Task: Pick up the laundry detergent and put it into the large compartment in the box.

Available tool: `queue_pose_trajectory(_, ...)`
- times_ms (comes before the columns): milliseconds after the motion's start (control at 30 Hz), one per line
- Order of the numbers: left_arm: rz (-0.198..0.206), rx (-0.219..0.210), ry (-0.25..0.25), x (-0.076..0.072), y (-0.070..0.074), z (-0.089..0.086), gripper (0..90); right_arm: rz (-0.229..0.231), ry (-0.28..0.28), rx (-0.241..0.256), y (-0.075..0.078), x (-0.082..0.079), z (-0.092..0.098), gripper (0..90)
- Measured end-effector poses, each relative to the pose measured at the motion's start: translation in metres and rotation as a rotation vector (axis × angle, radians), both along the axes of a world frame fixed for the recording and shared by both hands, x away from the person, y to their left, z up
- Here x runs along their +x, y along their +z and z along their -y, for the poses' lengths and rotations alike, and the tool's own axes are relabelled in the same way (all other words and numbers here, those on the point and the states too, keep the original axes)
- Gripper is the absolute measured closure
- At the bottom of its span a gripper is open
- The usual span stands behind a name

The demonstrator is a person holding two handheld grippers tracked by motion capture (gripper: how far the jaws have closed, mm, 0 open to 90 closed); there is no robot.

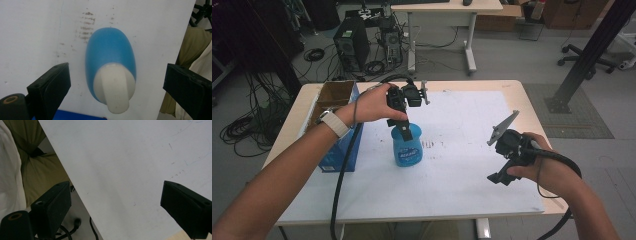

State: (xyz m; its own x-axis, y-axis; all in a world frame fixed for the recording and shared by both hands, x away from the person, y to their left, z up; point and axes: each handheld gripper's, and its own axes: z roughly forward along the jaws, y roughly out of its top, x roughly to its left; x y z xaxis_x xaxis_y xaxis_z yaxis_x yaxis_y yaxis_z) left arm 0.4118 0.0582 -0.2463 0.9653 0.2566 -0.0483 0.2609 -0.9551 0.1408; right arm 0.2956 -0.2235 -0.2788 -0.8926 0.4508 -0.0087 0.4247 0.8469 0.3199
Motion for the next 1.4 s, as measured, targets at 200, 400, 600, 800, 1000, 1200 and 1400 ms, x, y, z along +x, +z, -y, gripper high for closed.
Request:
queue_pose_trajectory(200, -0.002, 0.005, 0.000, 0.001, -0.003, -0.001, 7.6, -0.002, -0.001, -0.002, -0.001, 0.000, 0.000, 9.7)
queue_pose_trajectory(400, -0.005, -0.003, -0.001, 0.001, -0.007, -0.001, 7.6, 0.000, 0.000, 0.000, 0.000, -0.001, 0.000, 9.7)
queue_pose_trajectory(600, -0.005, -0.007, 0.003, 0.002, -0.013, -0.002, 7.8, -0.002, -0.001, 0.000, -0.001, -0.001, 0.000, 9.7)
queue_pose_trajectory(800, -0.001, -0.001, 0.003, 0.002, -0.018, 0.000, 7.8, -0.005, 0.000, 0.000, -0.002, -0.001, 0.000, 9.7)
queue_pose_trajectory(1000, -0.003, 0.012, -0.001, 0.003, -0.025, 0.003, 8.0, -0.006, 0.001, 0.001, -0.003, -0.001, 0.000, 9.7)
queue_pose_trajectory(1200, -0.007, 0.008, 0.004, 0.004, -0.030, 0.002, 8.3, -0.009, -0.003, 0.001, -0.004, -0.002, 0.001, 9.7)
queue_pose_trajectory(1400, -0.011, 0.008, 0.011, 0.005, -0.035, 0.002, 8.8, -0.010, -0.001, 0.002, -0.005, -0.001, 0.001, 9.7)
